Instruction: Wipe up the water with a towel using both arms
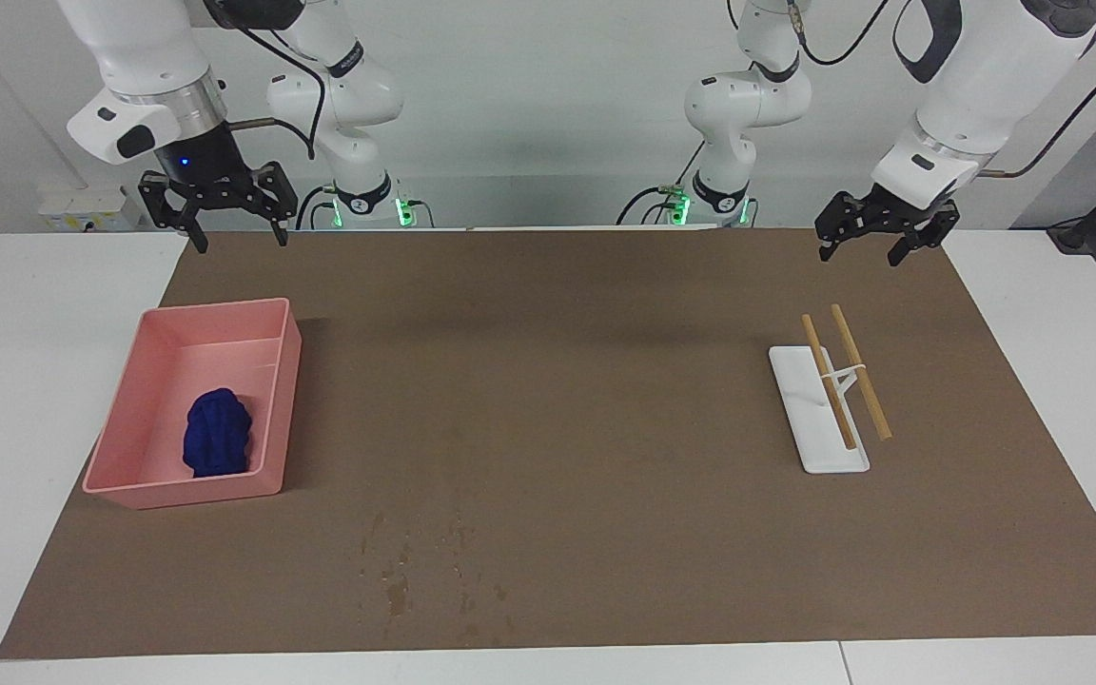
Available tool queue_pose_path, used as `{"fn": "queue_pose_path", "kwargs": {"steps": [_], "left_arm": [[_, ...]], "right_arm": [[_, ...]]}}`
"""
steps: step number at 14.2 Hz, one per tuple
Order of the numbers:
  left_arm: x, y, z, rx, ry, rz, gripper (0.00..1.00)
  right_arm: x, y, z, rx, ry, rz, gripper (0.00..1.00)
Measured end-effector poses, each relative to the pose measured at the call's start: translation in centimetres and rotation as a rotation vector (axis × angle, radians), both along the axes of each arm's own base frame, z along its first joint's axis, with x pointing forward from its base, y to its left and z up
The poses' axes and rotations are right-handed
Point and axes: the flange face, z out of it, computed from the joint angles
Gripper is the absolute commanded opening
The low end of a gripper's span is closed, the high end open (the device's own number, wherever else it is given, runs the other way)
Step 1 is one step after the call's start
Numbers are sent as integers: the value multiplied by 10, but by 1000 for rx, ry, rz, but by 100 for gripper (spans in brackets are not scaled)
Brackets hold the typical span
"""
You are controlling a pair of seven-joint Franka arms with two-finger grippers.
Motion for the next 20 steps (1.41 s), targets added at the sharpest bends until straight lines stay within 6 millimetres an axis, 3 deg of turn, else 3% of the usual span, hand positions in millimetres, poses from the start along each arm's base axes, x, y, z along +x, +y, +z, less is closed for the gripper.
{"fn": "queue_pose_path", "kwargs": {"steps": [3,6,20], "left_arm": [[0,0,0,0,0,0,100],[0,0,0,0,0,0,100],[0,0,0,0,0,0,100]], "right_arm": [[17,2,-2,-7,-6,19,100],[29,-10,5,-13,-14,20,100],[28,-19,-2,-9,18,9,100]]}}
